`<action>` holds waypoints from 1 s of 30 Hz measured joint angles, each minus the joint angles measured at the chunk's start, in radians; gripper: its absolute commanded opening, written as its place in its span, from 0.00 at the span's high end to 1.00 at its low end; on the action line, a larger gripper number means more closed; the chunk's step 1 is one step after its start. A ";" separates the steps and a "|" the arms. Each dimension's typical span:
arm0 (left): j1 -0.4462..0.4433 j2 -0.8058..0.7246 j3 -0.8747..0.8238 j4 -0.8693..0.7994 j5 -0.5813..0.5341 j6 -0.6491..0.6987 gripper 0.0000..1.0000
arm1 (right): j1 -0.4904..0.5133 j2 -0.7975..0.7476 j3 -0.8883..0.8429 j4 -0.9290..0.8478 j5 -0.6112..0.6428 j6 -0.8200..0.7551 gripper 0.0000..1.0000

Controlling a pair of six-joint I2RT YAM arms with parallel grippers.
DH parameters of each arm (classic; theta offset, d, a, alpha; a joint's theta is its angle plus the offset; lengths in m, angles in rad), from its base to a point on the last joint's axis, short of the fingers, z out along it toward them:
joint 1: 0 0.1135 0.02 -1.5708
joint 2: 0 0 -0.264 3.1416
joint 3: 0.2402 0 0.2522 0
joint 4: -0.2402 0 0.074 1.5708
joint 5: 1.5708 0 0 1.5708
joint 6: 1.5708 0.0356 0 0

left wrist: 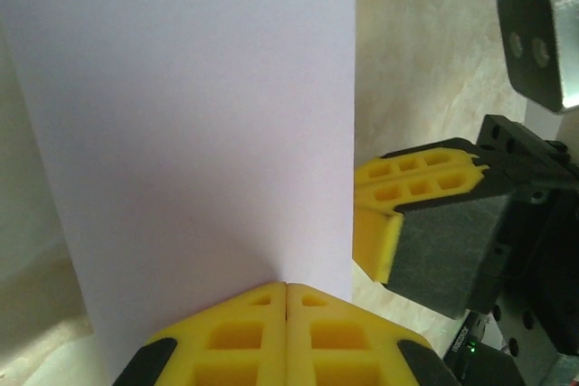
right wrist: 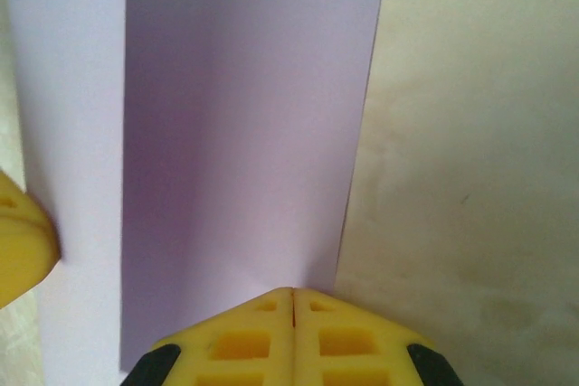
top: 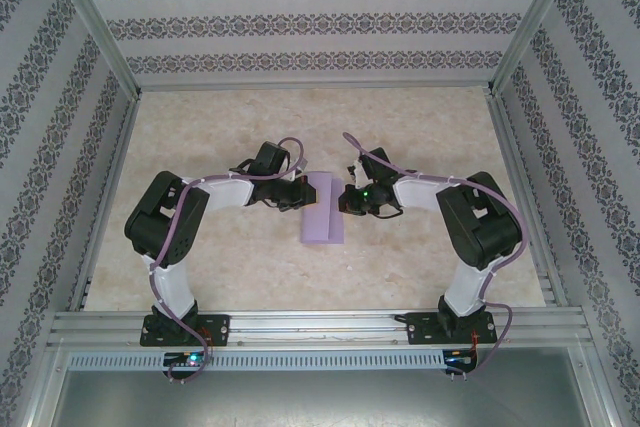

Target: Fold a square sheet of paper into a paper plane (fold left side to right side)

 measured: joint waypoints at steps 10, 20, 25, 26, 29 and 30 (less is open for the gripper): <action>0.000 0.000 0.000 0.013 -0.010 -0.003 1.00 | -0.063 -0.135 -0.092 0.131 -0.112 0.076 0.64; 0.000 0.000 0.000 0.024 -0.010 -0.004 1.00 | -0.039 -0.018 -0.134 0.375 -0.237 0.231 0.61; 0.000 0.000 0.000 0.024 -0.010 -0.004 1.00 | -0.027 0.036 -0.134 0.454 -0.265 0.281 0.64; 0.000 0.000 0.000 0.024 -0.010 -0.004 1.00 | -0.026 0.041 -0.134 0.463 -0.268 0.285 0.65; -0.001 0.000 0.000 0.024 -0.010 -0.004 1.00 | -0.021 0.053 -0.133 0.487 -0.274 0.300 0.70; -0.002 0.000 0.000 0.024 -0.010 -0.004 1.00 | -0.019 0.056 -0.132 0.491 -0.275 0.303 0.71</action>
